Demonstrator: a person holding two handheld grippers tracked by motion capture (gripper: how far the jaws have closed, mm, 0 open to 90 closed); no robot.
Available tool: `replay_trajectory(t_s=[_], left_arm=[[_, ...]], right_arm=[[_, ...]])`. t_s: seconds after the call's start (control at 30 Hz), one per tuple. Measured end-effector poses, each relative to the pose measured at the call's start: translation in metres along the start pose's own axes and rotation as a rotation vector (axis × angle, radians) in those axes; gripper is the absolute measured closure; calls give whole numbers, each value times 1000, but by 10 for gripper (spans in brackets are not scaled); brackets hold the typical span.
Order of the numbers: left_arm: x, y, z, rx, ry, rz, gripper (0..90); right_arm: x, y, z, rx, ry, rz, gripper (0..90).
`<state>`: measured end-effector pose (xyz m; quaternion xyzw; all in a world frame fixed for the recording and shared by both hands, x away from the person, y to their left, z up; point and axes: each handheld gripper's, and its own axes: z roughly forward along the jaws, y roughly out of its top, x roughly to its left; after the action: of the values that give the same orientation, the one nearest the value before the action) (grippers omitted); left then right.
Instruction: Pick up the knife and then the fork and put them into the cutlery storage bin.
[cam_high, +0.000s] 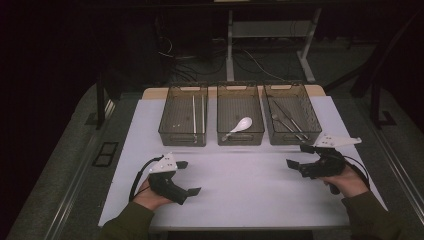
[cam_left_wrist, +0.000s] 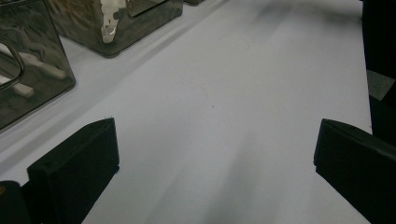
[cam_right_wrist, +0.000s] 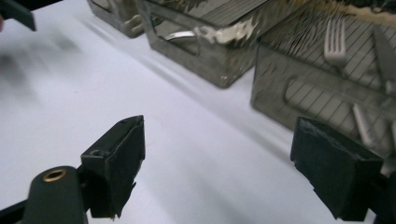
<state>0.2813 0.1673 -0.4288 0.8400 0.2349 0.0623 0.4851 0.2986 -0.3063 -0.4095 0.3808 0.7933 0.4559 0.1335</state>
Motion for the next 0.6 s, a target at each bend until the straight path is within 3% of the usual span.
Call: replay_trajectory(t_s=[0.13,0.6], left_arm=[[0,0,-1,-8,1,-7,0],[-1,0,-2,-1,2,3,0]], right_arm=[[7,-13,-3,-18,9,9,177],[24,-39,-1,15,65,-1,158]])
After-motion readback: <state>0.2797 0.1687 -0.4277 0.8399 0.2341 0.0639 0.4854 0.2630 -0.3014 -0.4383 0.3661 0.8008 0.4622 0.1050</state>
